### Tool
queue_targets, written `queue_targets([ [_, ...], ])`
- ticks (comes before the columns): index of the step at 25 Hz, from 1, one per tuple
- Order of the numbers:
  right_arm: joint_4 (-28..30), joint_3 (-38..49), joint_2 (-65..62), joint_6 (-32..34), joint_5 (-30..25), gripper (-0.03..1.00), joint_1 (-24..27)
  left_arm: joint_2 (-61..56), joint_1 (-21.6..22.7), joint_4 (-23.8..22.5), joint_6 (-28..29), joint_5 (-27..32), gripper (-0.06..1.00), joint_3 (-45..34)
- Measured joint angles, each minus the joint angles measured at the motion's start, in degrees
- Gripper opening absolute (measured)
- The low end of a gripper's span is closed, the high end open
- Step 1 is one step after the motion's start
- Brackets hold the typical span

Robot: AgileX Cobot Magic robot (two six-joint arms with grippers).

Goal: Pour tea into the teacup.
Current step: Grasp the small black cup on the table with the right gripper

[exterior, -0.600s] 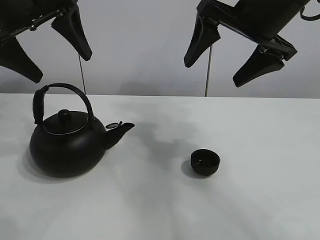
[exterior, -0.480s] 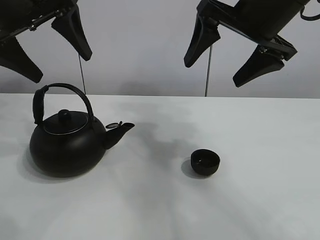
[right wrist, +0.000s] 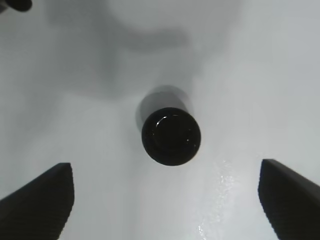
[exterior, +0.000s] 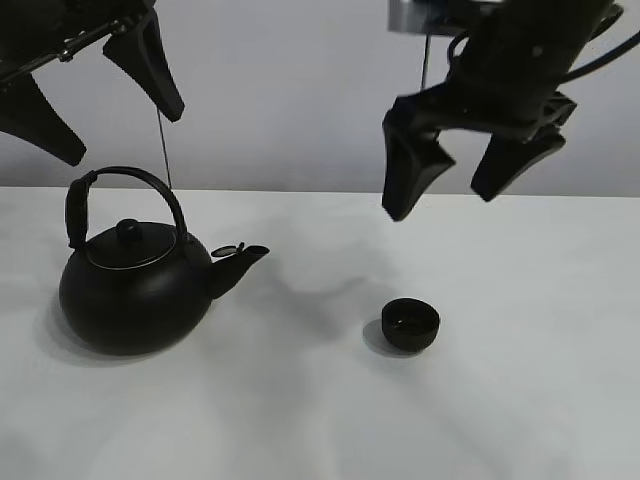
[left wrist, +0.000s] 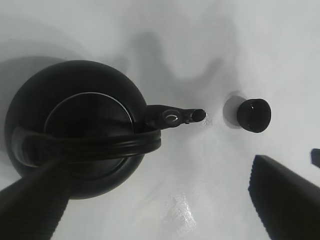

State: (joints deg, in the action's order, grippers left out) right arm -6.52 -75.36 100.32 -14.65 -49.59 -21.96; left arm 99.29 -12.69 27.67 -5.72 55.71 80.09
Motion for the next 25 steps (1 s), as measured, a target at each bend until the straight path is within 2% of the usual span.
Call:
queue_targets([
  [5, 5.34, 1.90, 5.72, 5.00, 3.01, 0.69, -5.30, 0.00, 0.00, 0.00, 0.00, -0.06, 0.70, 0.00],
  [16, 11.62, 2.28, 11.90, 11.97, 6.27, 0.68, -5.61, 0.00, 0.00, 0.00, 0.00, -0.26, 0.70, 0.00],
  [22, 11.53, 2.28, 14.39, 12.47, 7.50, 0.66, -5.61, 0.00, 0.00, 0.00, 0.00, -0.37, 0.70, 0.00],
  [25, 11.28, 2.28, 14.85, 12.51, 7.63, 0.61, -5.61, 0.00, 0.00, 0.00, 0.00, -0.37, 0.70, 0.00],
])
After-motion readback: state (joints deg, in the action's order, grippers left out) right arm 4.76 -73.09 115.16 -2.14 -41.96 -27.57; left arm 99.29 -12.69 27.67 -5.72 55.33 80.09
